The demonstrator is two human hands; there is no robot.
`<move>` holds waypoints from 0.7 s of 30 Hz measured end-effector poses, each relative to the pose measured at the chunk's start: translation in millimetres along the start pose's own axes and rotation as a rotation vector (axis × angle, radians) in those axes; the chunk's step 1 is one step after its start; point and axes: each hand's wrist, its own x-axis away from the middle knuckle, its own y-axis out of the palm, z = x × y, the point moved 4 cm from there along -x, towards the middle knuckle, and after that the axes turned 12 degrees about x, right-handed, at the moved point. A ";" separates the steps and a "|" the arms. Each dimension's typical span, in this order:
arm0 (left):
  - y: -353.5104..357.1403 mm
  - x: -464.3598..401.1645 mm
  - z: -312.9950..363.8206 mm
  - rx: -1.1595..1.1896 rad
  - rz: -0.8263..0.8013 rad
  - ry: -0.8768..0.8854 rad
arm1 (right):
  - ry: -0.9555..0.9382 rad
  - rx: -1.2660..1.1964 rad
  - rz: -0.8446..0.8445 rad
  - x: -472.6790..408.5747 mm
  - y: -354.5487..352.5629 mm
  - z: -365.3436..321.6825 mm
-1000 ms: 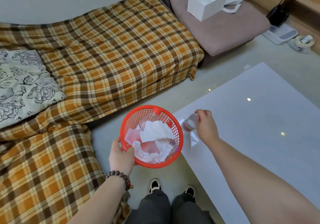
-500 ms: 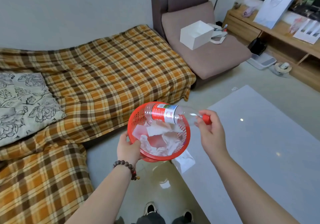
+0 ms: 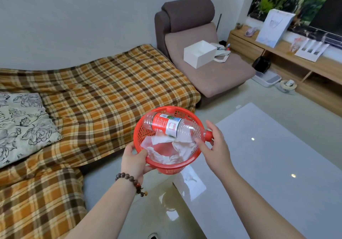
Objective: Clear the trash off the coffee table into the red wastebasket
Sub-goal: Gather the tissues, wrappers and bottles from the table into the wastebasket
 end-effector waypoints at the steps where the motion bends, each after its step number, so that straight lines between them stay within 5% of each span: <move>1: 2.4 1.9 -1.0 0.007 -0.001 0.001 | 0.038 -0.032 0.007 -0.3 -1.5 2.2; 9: 13.1 14.3 -2.5 0.066 0.042 0.046 | 0.286 -0.233 -0.057 -4.6 0.7 21.9; 21: 10.9 -29.1 14.4 0.107 0.136 0.035 | 0.337 -0.387 -0.167 -47.4 62.9 12.4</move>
